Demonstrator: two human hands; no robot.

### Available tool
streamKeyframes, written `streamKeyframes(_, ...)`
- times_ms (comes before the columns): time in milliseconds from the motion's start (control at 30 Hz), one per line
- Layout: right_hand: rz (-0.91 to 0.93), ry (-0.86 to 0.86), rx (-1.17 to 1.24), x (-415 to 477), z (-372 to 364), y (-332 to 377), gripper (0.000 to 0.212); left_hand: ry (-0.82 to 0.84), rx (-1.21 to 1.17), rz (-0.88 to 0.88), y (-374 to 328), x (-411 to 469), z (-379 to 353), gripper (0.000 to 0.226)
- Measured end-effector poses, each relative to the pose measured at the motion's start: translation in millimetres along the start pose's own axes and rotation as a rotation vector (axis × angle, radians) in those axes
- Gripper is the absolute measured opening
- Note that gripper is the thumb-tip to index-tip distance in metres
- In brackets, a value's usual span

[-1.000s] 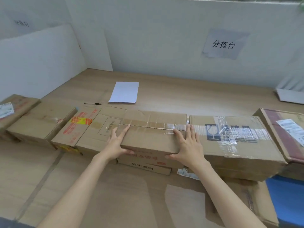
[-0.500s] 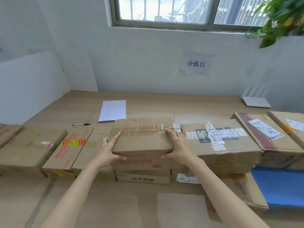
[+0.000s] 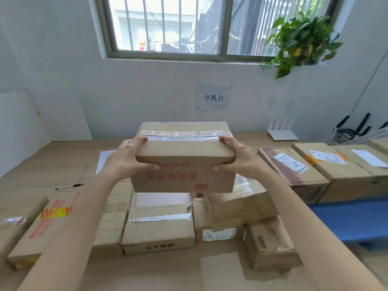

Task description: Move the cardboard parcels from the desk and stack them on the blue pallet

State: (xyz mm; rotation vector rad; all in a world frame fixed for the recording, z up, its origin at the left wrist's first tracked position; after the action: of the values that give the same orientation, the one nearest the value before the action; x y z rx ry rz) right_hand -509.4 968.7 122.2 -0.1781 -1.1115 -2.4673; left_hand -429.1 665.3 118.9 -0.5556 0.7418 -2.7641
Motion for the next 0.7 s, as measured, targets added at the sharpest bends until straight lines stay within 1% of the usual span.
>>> streamKeyframes(67,-0.015,-0.031,0.008,-7.7,34.1,-9.4,0.093,-0.008,-0.023,-0.052,-31.5,2.9,-3.9,0.101)
streamKeyframes(200,-0.068,-0.083,0.054,-28.4,99.5,-44.2,0.091,-0.017,-0.047,-0.134,-99.5,2.0,-25.6,0.091)
streamKeyframes(400,-0.109,-0.145,-0.015,-70.9,206.4,-114.3,0.088,0.002,-0.08,-0.235,-214.8,-20.7,-78.9,0.084)
streamKeyframes(600,-0.148,-0.146,-0.064,-117.7,304.6,-194.4,0.088,0.005,-0.104,-0.274,-325.7,-56.6,-143.1,0.08)
streamKeyframes(700,-0.176,-0.116,-0.037,-137.8,343.6,-239.1,0.09,0.027,-0.125,-0.252,-368.6,-77.7,-180.0,0.081)
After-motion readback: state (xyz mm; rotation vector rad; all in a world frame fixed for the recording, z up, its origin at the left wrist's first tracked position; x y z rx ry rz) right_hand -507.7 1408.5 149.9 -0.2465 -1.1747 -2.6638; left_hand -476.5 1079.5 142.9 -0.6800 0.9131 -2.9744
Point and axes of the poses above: each hand's wrist, its own x-axis towards the middle knuckle, its own z-axis out of the back of the hand, y = z × x, the point moved 7 cm from there along x, towards the middle knuckle, and after that the axes turned 9 degrees about -y, right-handed, at the moved point
